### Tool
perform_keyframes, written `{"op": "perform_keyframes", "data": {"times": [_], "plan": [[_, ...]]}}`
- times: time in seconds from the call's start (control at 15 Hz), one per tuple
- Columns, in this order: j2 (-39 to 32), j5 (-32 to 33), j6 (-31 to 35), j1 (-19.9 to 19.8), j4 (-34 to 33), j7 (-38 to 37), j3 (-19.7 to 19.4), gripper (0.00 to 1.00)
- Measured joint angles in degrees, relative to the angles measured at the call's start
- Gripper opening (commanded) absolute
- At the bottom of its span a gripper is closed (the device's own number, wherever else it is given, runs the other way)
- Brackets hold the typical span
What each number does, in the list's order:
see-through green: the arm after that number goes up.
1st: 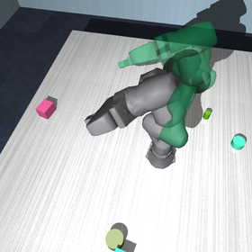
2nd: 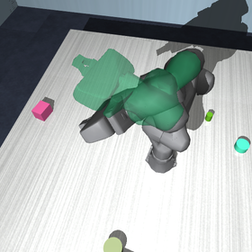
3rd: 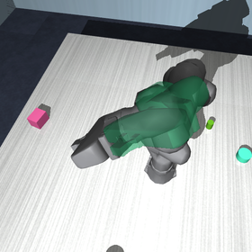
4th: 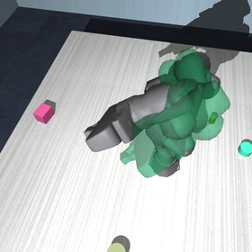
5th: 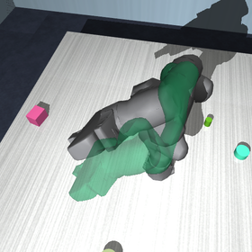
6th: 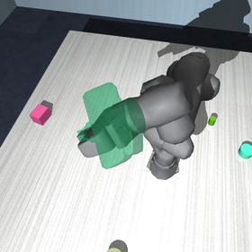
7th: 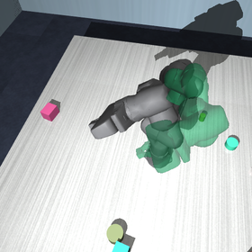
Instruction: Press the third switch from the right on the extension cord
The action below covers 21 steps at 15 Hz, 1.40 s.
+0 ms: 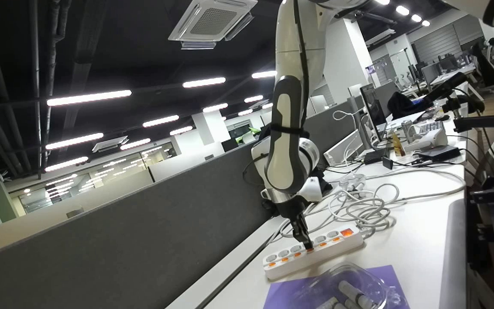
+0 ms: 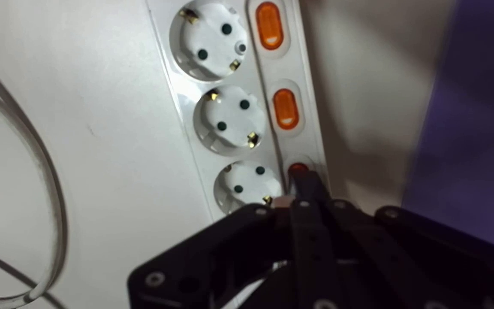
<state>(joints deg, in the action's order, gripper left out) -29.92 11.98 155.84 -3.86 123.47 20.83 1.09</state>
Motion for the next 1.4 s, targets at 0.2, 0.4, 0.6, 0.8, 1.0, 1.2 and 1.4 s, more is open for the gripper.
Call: {"op": "perform_keyframes", "data": {"times": [0.2, 0.4, 0.6, 0.8, 1.0, 1.2, 1.4], "plan": [[-0.34, -0.93, -0.20, -0.51, -0.05, 0.77, 0.68, 0.00], [-0.44, -0.96, -0.59, -0.66, -0.30, 0.95, 0.83, 0.00], [-0.81, -0.96, -2.16, -0.63, -1.26, 0.95, 0.94, 0.00], [-1.73, -2.05, -6.09, -0.94, -3.44, 2.08, 1.54, 0.00], [-2.90, -3.37, -11.51, -1.29, -6.54, 3.43, 2.13, 0.00], [-4.18, -4.33, -16.34, -1.31, -9.54, 4.23, 2.28, 0.00], [-5.04, -5.38, -19.41, -1.41, -11.48, 5.12, 2.39, 0.00]]}}
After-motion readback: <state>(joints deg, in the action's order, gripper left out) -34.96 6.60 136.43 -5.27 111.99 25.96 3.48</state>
